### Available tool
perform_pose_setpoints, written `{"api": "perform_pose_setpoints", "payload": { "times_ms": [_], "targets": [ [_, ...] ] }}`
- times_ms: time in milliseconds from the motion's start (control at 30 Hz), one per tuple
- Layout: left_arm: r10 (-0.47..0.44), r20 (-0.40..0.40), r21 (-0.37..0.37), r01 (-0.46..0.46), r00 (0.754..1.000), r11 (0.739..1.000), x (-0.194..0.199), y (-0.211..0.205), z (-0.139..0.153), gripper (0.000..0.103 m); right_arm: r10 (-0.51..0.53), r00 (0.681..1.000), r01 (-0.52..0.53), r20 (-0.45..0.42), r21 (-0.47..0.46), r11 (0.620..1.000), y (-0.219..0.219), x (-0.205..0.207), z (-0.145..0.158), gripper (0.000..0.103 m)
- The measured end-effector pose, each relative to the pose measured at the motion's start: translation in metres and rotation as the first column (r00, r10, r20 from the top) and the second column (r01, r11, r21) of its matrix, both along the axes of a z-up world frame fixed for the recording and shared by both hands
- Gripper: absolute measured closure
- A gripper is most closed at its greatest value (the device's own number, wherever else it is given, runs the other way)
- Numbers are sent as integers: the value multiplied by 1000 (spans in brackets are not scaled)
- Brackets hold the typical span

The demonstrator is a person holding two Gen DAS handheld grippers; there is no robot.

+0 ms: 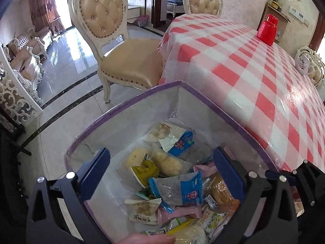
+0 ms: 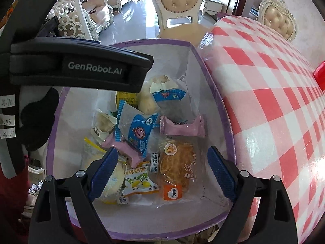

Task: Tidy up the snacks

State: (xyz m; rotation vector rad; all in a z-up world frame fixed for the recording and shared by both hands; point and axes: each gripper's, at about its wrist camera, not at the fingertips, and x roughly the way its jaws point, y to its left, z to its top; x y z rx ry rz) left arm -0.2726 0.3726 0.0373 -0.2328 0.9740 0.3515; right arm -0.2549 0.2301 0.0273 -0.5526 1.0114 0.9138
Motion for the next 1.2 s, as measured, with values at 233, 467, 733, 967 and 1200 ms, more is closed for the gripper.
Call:
{"api": "perform_pose_setpoints", "payload": {
  "times_ms": [233,467,733,967,1200],
  "targets": [
    [-8,-5,7,8,1000,1000,0,-3,0,2,-2,1000,2,-3,-4,1000,-1,1,-1,16],
    [-8,-10,6,9,1000,1000,1,-4,-2,2,-6,1000,6,-15,-6,1000,0,1,-5,16],
    [-9,-18,4,9,1000,1000,1,-2,-5,2,-4,1000,3,-28,-11,1000,1,-1,-11,16],
    [-10,-24,2,10,1000,1000,2,-2,-7,2,-4,999,3,-39,-16,1000,1,-1,-14,16],
    [-9,-29,-2,9,1000,1000,1,-1,-9,2,-4,999,3,-43,-21,1000,1,-1,-17,16]
  ]
}}
